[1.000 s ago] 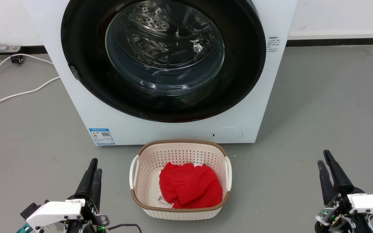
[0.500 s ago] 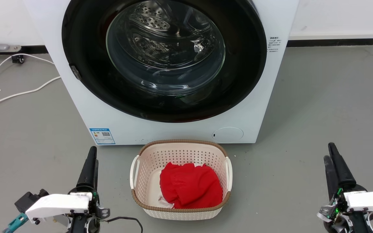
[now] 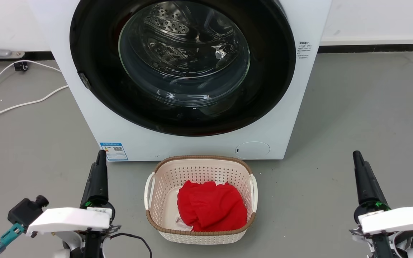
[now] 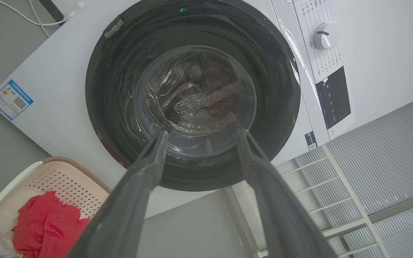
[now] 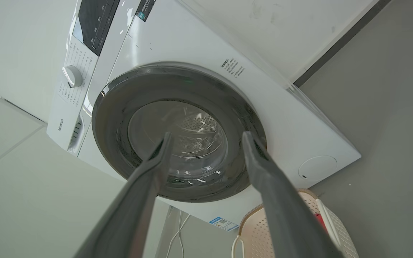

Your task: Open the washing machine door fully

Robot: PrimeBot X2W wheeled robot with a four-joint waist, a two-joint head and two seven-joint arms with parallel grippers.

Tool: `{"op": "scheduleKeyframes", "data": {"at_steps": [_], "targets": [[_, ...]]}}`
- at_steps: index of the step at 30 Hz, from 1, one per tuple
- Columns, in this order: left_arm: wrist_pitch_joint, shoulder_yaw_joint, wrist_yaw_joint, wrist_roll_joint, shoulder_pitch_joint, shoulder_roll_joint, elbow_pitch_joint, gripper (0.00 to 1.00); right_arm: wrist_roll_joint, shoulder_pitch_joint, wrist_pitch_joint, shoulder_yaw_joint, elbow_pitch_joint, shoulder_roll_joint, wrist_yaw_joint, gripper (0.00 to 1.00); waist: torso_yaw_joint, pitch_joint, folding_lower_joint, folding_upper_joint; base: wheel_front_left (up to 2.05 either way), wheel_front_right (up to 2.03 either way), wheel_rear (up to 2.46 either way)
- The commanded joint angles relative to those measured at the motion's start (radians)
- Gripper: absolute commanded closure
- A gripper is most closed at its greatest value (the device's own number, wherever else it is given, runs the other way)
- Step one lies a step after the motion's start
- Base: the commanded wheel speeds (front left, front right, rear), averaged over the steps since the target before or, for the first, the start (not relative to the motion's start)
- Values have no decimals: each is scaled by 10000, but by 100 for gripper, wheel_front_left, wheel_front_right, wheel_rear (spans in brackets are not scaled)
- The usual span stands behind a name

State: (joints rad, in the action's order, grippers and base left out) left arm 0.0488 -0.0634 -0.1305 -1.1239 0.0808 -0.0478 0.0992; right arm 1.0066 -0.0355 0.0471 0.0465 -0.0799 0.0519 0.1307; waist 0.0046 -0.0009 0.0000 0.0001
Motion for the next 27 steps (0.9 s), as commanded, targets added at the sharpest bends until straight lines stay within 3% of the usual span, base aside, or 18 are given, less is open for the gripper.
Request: {"op": "scheduleKeyframes", "data": {"at_steps": [1,10,27], "targets": [[124,160,-1,667,130,-31,-238,0,-819,-53,126,-105,212,-8,0,0,-9,9,0,-1,0,0,0],[422,316,-2,2737,113,-65,-384,0,-3145,-3,430,-192,319,-10,0,0,-31,38,0,-1,0,0,0],[900,355,155,5803,-36,-139,-272,0,-5778,96,909,-189,298,-14,0,0,-27,31,0,-1,0,0,0]]}}
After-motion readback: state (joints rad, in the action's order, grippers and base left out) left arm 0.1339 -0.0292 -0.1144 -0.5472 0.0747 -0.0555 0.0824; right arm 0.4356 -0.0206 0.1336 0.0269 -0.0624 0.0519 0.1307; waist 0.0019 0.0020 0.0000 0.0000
